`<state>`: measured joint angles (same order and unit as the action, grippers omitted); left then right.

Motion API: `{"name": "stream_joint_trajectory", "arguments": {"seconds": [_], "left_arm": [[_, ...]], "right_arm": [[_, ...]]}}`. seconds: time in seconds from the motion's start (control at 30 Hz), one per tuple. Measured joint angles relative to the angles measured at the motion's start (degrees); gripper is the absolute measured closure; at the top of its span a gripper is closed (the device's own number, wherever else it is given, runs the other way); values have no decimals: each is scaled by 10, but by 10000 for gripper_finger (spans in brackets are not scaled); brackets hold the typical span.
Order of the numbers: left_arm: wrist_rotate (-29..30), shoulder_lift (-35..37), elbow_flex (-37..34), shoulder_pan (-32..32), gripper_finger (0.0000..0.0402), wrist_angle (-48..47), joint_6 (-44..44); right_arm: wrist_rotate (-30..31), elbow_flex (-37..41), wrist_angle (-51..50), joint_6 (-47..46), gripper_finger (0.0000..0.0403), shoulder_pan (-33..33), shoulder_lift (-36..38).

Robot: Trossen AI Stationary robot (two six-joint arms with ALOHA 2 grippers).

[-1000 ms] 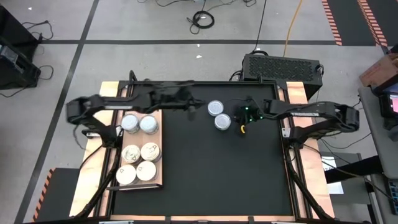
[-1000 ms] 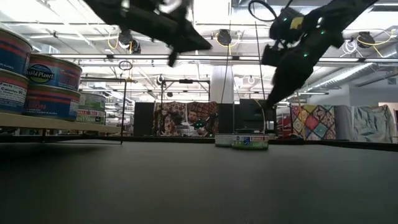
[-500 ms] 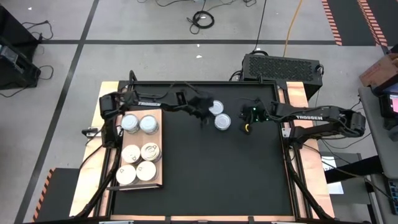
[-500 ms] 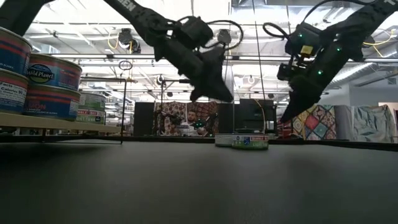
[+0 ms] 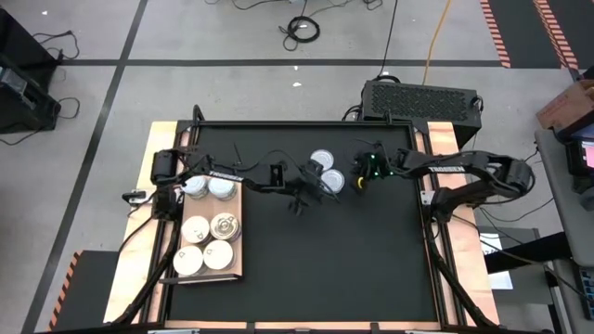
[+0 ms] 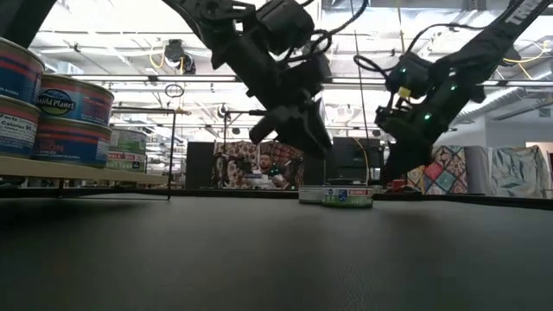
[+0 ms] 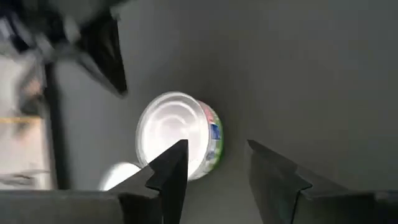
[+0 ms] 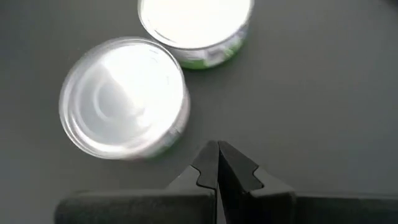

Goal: Stack canned seafood by type on shelf
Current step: Stack the green tuna can on top of the green tuna cans on the shelf

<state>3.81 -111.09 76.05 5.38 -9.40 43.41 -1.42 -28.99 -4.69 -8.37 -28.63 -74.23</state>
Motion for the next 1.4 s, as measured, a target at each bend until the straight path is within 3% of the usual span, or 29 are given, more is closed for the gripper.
{"name": "stream_joint_trajectory", "arguments": {"seconds": [0.37, 0.53, 0.93, 1.07, 1.27, 1.4], "left_arm": [[131, -79, -1, -19, 239, 77, 36], [134, -82, -1, -18, 239, 72, 40], [101, -82, -1, -18, 242, 47, 69], [99, -82, -1, -18, 274, 38, 69], [100, -81, 0, -18, 377, 39, 66], [100, -81, 0, -18, 393, 39, 66]], "right_arm": [[-100, 0, 112, -22, 403, -6, -92], [-145, 0, 136, -30, 403, 3, -105], [-155, 0, 149, -30, 403, 7, -106], [-155, 0, 151, -30, 403, 7, -106], [-150, -1, 153, -34, 403, 7, -106], [-150, -1, 153, -36, 403, 7, -106]]}}
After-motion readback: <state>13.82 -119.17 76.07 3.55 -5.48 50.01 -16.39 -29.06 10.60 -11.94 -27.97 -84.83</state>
